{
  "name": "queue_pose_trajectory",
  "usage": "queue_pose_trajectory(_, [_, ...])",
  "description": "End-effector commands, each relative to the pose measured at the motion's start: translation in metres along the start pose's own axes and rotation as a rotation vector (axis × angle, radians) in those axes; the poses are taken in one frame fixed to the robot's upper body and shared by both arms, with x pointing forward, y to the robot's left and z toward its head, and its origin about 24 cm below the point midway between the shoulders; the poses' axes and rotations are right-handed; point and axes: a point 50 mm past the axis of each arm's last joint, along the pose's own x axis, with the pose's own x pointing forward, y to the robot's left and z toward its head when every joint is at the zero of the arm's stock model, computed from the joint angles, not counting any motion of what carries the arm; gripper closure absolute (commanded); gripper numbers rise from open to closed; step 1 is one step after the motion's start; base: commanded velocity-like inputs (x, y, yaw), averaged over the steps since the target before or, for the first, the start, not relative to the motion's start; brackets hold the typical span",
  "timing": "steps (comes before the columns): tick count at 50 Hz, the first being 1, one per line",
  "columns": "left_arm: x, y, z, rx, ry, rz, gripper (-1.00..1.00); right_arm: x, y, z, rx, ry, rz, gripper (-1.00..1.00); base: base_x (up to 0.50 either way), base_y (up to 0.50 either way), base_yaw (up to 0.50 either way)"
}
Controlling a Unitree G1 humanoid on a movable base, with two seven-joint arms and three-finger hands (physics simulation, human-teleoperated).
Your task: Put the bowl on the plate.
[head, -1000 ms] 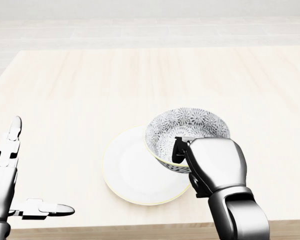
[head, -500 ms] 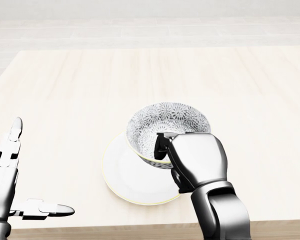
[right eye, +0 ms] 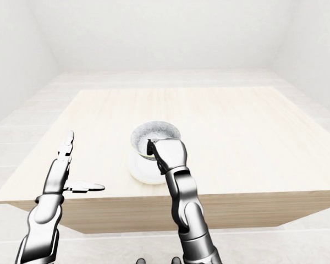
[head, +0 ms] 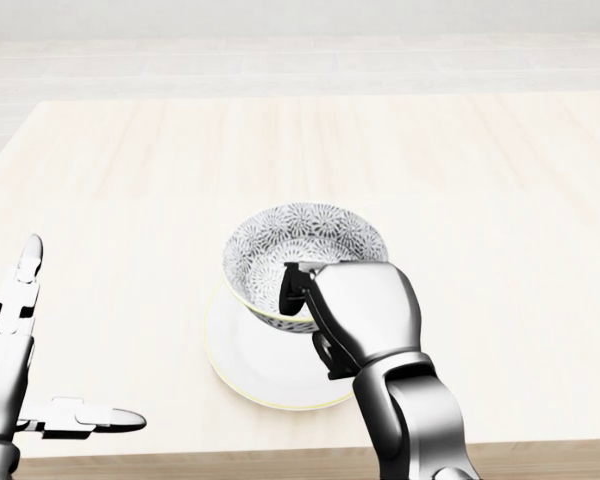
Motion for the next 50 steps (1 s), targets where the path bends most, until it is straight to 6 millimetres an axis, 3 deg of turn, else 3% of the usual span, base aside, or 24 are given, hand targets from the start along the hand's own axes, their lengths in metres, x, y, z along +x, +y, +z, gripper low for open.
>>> queue_pose_trajectory(1, [0.002, -0.001, -0.001, 0.001, 0.003, -0.002, -1.0, 0.003, 0.004, 0.005, 0.024, -0.019, -0.017, 0.31, 0.0, 0.0, 0.0])
queue_pose_trajectory(50, [0.005, -0.002, -0.005, -0.003, 0.007, -0.005, -1.0, 0.02, 0.029, -0.01, 0.062, 0.023, 0.013, 0.31, 0.0, 0.0, 0.0])
